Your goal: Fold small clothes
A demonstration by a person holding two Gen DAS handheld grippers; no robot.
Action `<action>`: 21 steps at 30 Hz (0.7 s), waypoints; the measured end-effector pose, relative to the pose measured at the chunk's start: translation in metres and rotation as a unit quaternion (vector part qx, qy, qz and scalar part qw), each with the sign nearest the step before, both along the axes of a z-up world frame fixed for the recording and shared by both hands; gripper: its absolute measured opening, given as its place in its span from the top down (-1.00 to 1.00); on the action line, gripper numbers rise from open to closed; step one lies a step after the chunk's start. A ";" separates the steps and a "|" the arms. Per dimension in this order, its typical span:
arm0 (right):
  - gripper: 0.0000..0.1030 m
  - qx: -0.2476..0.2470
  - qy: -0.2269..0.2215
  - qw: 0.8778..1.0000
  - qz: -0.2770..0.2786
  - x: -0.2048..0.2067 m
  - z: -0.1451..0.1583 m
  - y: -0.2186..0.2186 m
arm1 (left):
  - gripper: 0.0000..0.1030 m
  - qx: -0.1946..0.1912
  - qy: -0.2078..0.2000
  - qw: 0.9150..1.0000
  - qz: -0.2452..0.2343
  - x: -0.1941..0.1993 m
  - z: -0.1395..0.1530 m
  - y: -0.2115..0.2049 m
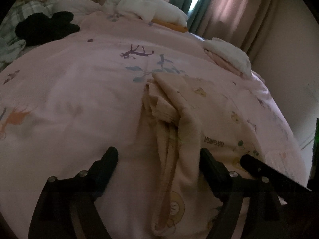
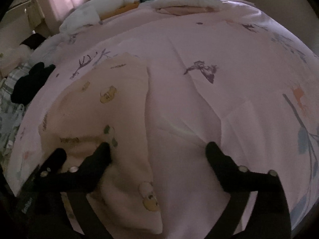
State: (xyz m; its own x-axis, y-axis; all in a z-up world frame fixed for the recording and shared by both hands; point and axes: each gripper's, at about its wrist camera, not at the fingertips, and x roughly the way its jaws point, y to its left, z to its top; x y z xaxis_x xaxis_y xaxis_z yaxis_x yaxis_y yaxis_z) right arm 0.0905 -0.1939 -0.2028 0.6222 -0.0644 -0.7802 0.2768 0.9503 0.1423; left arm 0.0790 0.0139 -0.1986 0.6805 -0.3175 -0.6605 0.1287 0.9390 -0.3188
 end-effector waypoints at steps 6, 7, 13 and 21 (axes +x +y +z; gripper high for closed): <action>-0.99 -0.002 0.008 1.000 -0.018 -0.014 0.005 0.003 | -0.87 0.015 0.002 1.000 -0.003 -0.001 0.002 -0.005; -0.99 0.001 0.010 1.000 -0.020 -0.016 0.006 0.002 | -0.92 0.020 0.004 1.000 -0.002 -0.002 0.003 -0.006; -0.99 -0.011 0.007 0.999 -0.037 -0.034 0.025 -0.001 | -0.97 0.031 0.021 0.999 -0.004 -0.011 0.018 -0.009; -1.00 -0.022 -0.060 0.997 -0.031 -0.056 0.064 0.006 | -0.98 0.099 -0.050 0.994 -0.012 -0.040 0.056 -0.022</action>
